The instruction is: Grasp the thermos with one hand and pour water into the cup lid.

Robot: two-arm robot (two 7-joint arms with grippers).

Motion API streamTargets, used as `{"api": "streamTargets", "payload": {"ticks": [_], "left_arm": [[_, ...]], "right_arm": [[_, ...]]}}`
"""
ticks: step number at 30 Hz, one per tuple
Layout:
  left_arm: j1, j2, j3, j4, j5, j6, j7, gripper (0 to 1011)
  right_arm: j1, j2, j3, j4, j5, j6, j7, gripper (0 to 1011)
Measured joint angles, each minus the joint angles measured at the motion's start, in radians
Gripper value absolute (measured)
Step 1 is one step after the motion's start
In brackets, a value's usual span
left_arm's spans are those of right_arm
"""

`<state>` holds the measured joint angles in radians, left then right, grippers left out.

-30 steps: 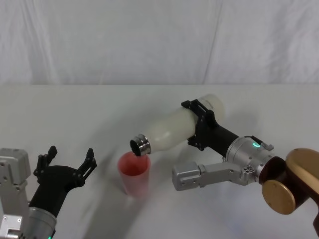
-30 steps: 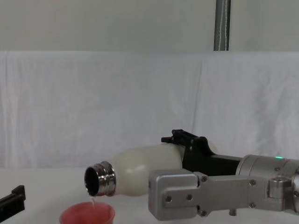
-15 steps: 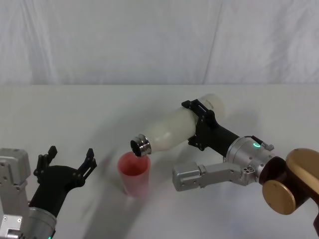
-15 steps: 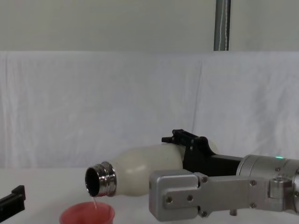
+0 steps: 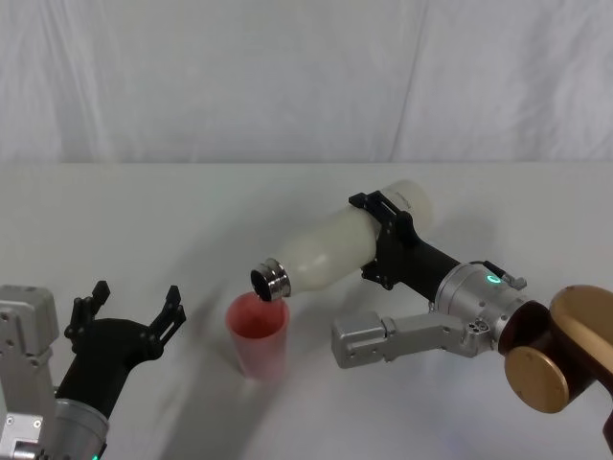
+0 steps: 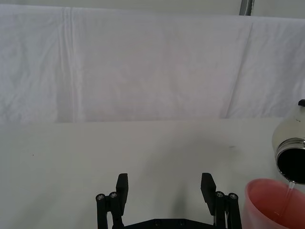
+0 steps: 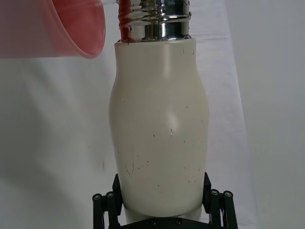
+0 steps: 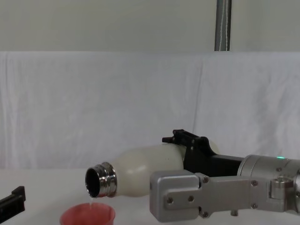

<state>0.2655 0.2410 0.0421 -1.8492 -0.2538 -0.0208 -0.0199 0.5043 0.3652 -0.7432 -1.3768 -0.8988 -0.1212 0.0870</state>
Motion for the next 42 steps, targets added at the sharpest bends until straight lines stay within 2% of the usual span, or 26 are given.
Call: {"api": "streamTargets", "payload": {"ticks": [29, 35, 42], "left_arm": [[0.000, 0.000, 0.000, 0.000, 0.000, 0.000, 0.000, 1001], [0.000, 0.000, 0.000, 0.000, 0.000, 0.000, 0.000, 1001], [0.000, 0.000, 0.000, 0.000, 0.000, 0.000, 0.000, 1001]], "right_arm": [[-0.001, -0.005, -0.001, 0.006, 0.008, -0.005, 0.002, 950], [-0.009, -0.009, 0.012, 0.006, 0.040, -0.013, 0.011, 950], [-0.025, -0.021, 0.043, 0.006, 0.114, -0.036, 0.028, 950]]}}
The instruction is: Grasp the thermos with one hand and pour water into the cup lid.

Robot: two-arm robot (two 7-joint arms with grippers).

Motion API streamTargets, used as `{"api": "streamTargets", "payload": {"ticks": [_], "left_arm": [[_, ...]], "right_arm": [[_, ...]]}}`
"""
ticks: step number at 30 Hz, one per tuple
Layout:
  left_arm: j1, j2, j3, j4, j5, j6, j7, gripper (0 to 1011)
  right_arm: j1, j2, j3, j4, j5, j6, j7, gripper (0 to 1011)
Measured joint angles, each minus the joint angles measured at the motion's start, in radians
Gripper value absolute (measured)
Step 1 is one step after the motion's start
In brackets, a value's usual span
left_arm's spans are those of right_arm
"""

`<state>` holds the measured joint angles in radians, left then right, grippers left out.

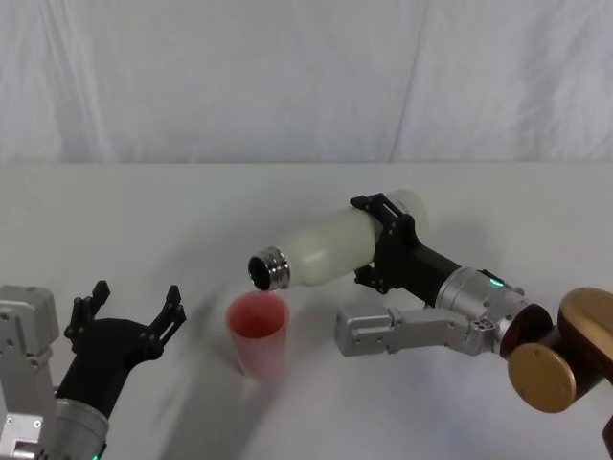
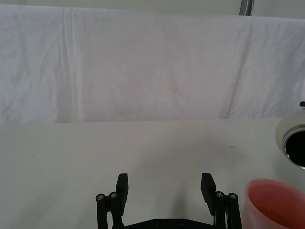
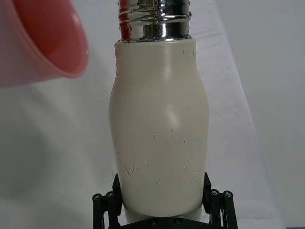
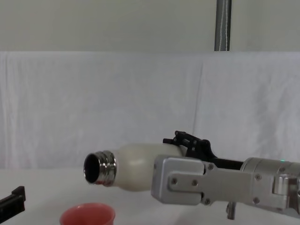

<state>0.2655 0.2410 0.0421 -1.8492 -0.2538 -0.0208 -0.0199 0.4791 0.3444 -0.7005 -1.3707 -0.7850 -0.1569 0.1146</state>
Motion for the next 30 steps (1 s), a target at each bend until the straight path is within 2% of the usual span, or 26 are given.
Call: {"api": "streamTargets", "payload": {"ticks": [6, 12, 14, 25, 26, 30], "left_arm": [[0.000, 0.000, 0.000, 0.000, 0.000, 0.000, 0.000, 1001], [0.000, 0.000, 0.000, 0.000, 0.000, 0.000, 0.000, 1001], [0.000, 0.000, 0.000, 0.000, 0.000, 0.000, 0.000, 1001], [0.000, 0.000, 0.000, 0.000, 0.000, 0.000, 0.000, 1001], [0.000, 0.000, 0.000, 0.000, 0.000, 0.000, 0.000, 1001], [0.000, 0.000, 0.000, 0.000, 0.000, 0.000, 0.000, 1001]], "right_arm": [[-0.014, -0.010, 0.029, -0.002, 0.061, -0.013, 0.012, 950], [-0.044, -0.031, 0.085, -0.017, 0.183, -0.023, 0.049, 950], [-0.051, -0.034, 0.097, -0.020, 0.209, -0.026, 0.058, 950], [-0.099, -0.051, 0.206, -0.050, 0.434, -0.037, 0.132, 950], [-0.108, -0.052, 0.227, -0.057, 0.474, -0.034, 0.148, 950], [-0.130, -0.055, 0.273, -0.073, 0.569, -0.016, 0.180, 950]]}}
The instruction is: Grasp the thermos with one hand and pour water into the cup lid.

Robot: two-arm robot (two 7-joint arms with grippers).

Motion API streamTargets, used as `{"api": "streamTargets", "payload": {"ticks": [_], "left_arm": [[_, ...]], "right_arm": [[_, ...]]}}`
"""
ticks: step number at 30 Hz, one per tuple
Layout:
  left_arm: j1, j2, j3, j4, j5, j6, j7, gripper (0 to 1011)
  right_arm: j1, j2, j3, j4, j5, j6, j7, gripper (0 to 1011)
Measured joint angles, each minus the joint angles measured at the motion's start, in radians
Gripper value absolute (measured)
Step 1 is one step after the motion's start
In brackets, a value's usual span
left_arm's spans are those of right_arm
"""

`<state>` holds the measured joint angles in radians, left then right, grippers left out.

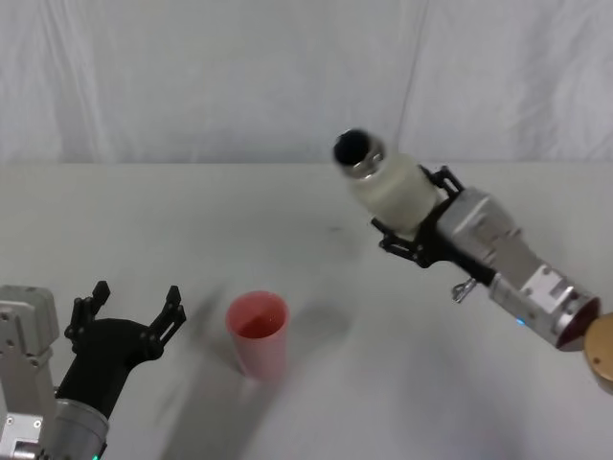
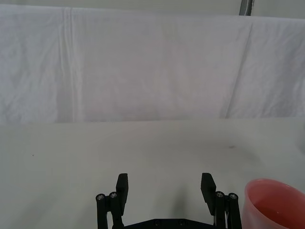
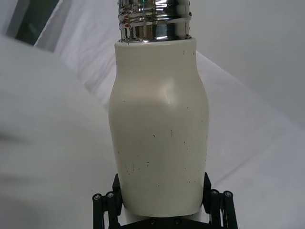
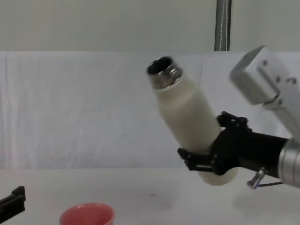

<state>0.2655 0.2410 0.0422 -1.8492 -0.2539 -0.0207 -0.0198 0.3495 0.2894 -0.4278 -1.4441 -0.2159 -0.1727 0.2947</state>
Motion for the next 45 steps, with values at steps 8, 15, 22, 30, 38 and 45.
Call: {"api": "streamTargets", "payload": {"ticks": [8, 15, 22, 30, 38, 45], "left_arm": [[0.000, 0.000, 0.000, 0.000, 0.000, 0.000, 0.000, 1001], [0.000, 0.000, 0.000, 0.000, 0.000, 0.000, 0.000, 1001], [0.000, 0.000, 0.000, 0.000, 0.000, 0.000, 0.000, 1001], [0.000, 0.000, 0.000, 0.000, 0.000, 0.000, 0.000, 1001], [0.000, 0.000, 0.000, 0.000, 0.000, 0.000, 0.000, 1001], [0.000, 0.000, 0.000, 0.000, 0.000, 0.000, 0.000, 1001]], "right_arm": [[-0.054, -0.015, 0.095, -0.040, 0.194, 0.072, 0.044, 950], [-0.104, -0.018, 0.153, -0.081, 0.313, 0.125, 0.052, 950], [-0.154, -0.009, 0.190, -0.115, 0.379, 0.158, 0.037, 950], [-0.203, -0.011, 0.218, -0.132, 0.422, 0.169, 0.000, 950], [-0.225, -0.034, 0.243, -0.118, 0.462, 0.164, -0.029, 950], [-0.205, -0.060, 0.255, -0.067, 0.482, 0.148, -0.047, 950]]}}
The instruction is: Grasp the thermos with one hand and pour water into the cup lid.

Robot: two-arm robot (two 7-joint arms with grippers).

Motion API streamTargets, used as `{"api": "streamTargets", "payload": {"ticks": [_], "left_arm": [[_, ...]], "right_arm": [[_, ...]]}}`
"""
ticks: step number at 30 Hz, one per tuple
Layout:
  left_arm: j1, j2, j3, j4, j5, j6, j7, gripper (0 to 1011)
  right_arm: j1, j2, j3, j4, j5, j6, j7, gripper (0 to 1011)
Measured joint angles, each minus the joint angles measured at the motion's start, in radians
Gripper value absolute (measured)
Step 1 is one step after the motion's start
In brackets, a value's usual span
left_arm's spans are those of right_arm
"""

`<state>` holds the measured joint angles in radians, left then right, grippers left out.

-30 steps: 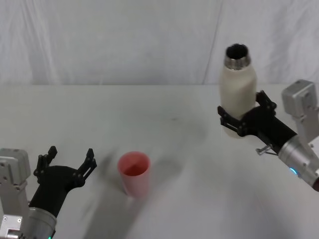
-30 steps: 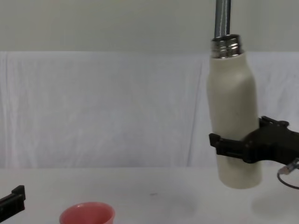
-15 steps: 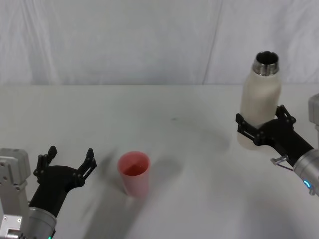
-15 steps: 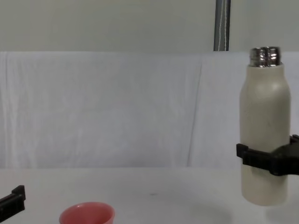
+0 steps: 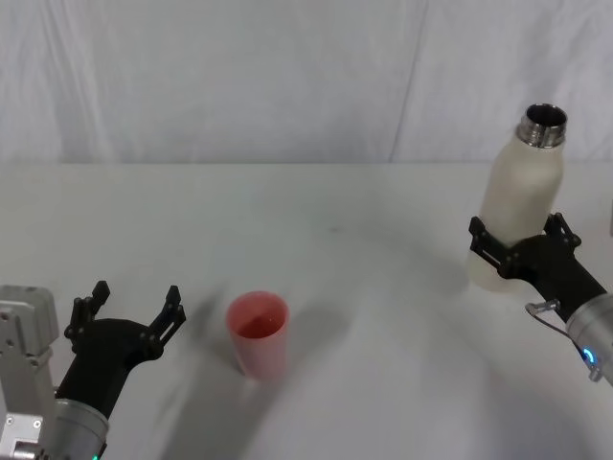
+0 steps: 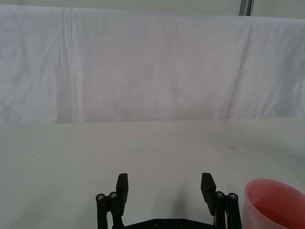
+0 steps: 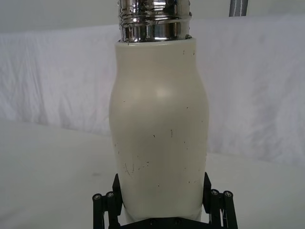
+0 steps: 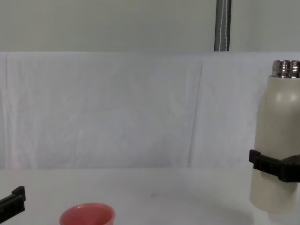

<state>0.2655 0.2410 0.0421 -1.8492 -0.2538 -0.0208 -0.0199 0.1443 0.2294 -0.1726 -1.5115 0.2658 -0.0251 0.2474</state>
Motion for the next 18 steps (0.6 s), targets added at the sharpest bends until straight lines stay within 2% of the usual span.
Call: {"api": "streamTargets", "payload": {"ticks": [13, 18], "left_arm": [[0.000, 0.000, 0.000, 0.000, 0.000, 0.000, 0.000, 1001], [0.000, 0.000, 0.000, 0.000, 0.000, 0.000, 0.000, 1001]], "right_arm": [[0.118, -0.024, -0.030, 0.167, -0.033, -0.047, 0.008, 950], [0.154, -0.033, -0.030, 0.228, -0.045, -0.060, 0.006, 950]]}}
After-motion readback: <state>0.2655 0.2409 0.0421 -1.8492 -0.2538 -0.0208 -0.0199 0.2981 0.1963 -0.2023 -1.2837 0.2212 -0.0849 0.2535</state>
